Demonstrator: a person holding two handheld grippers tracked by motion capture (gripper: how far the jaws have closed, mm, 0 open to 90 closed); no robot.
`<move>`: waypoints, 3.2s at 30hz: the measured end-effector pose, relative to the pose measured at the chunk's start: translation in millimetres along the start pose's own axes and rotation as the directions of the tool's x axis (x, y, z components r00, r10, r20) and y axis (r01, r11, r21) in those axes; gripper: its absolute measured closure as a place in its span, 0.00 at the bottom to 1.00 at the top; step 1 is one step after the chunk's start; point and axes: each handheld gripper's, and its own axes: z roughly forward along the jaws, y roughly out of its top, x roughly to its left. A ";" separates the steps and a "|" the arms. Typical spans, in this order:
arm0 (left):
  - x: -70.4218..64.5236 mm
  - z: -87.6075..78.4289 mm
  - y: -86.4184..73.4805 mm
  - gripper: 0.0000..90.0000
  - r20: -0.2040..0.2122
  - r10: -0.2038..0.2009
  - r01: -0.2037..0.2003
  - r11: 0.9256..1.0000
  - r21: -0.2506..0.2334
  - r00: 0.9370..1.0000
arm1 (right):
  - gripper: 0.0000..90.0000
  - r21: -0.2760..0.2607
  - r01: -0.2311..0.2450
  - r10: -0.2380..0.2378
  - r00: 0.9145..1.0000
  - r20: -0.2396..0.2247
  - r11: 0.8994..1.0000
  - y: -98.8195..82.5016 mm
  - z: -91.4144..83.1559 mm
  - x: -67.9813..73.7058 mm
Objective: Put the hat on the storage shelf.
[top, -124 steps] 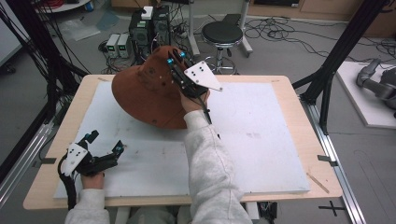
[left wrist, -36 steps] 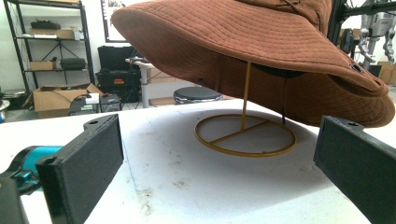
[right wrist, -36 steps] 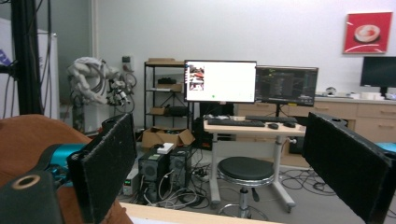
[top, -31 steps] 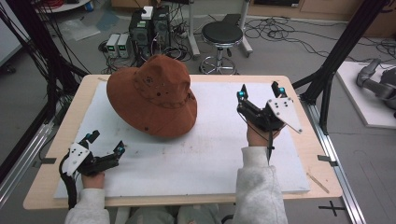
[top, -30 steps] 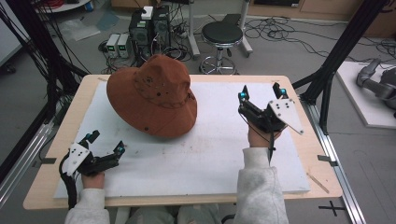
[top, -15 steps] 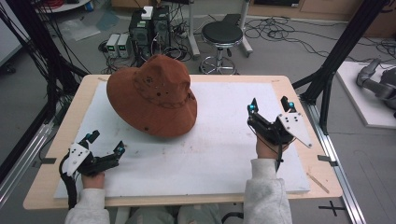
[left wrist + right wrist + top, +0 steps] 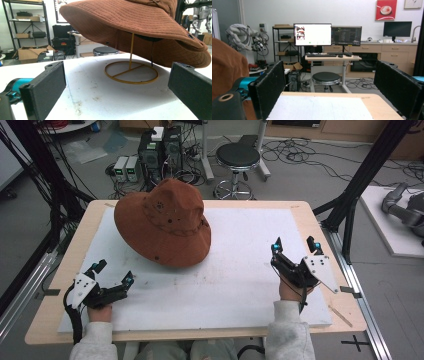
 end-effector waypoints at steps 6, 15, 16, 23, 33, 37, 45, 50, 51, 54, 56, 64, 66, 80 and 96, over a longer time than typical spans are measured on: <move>-0.2 0.1 0.0 0.02 0.000 0.000 0.000 1.000 -0.001 1.000 | 0.11 0.020 -0.008 0.007 1.000 0.023 1.000 -17.4 -8.4 -6.6; -0.2 0.1 0.0 0.02 0.000 0.000 0.000 1.000 -0.001 1.000 | 0.11 0.044 0.002 -0.004 0.999 0.047 0.999 -39.5 -13.5 -10.2; -0.3 0.0 0.0 0.02 0.000 0.001 -0.001 1.000 -0.001 1.000 | 0.11 0.043 0.006 -0.008 0.999 0.047 0.999 -41.4 -13.9 -10.4; -0.3 0.0 0.0 0.02 0.000 0.002 -0.002 1.000 -0.001 1.000 | 0.11 0.052 0.014 -0.017 0.998 0.059 0.999 -48.0 -14.0 -11.1; -0.5 0.2 0.0 0.02 0.000 0.001 -0.001 1.000 -0.002 1.000 | 0.11 0.058 0.009 -0.014 0.997 0.082 0.998 -54.5 -16.6 -13.5; -0.5 0.2 0.0 0.02 -0.001 0.002 -0.002 1.000 -0.001 1.000 | 0.11 0.069 0.005 -0.012 0.996 0.092 0.998 -61.5 -19.2 -15.5; -0.6 0.3 0.0 0.02 0.000 0.000 0.000 1.000 0.000 1.000 | 0.11 0.072 0.007 -0.014 0.995 0.096 0.997 -65.4 -19.0 -17.7; -0.6 0.3 0.0 0.02 0.000 0.000 0.000 1.000 0.000 1.000 | 0.11 0.076 0.003 -0.010 0.995 0.100 0.997 -71.8 -20.0 -17.9; -0.6 0.4 0.0 0.02 0.000 -0.001 0.001 1.000 -0.001 1.000 | 0.11 0.080 0.000 -0.008 0.995 0.104 0.997 -73.9 -20.5 -17.8; -0.7 0.4 0.0 0.02 0.000 -0.001 0.001 1.000 0.000 1.000 | 0.11 0.089 -0.002 -0.007 0.994 0.109 0.996 -79.3 -21.3 -18.6; -0.7 0.4 0.0 0.02 0.000 -0.001 0.001 1.000 0.000 1.000 | 0.11 0.095 -0.005 -0.005 0.994 0.108 0.995 -82.2 -21.4 -18.8; -0.6 0.6 -0.1 0.02 0.000 -0.002 0.002 1.000 0.001 1.000 | 0.11 0.105 -0.025 0.013 0.994 0.109 0.994 -88.7 -21.7 -20.3; -0.7 0.6 0.0 0.02 0.000 -0.001 0.001 1.000 0.001 1.000 | 0.11 0.107 -0.027 0.016 0.995 0.099 0.994 -90.0 -21.7 -21.7; -0.9 0.6 -0.1 0.02 -0.001 0.000 0.000 1.000 0.002 1.000 | 0.11 0.101 -0.056 0.045 0.994 0.102 0.993 -92.2 -22.7 -24.6; -0.9 0.6 -0.1 0.02 0.000 0.002 -0.002 1.000 0.002 1.000 | 0.11 0.106 -0.046 0.037 0.996 0.083 0.993 -92.5 -22.5 -23.1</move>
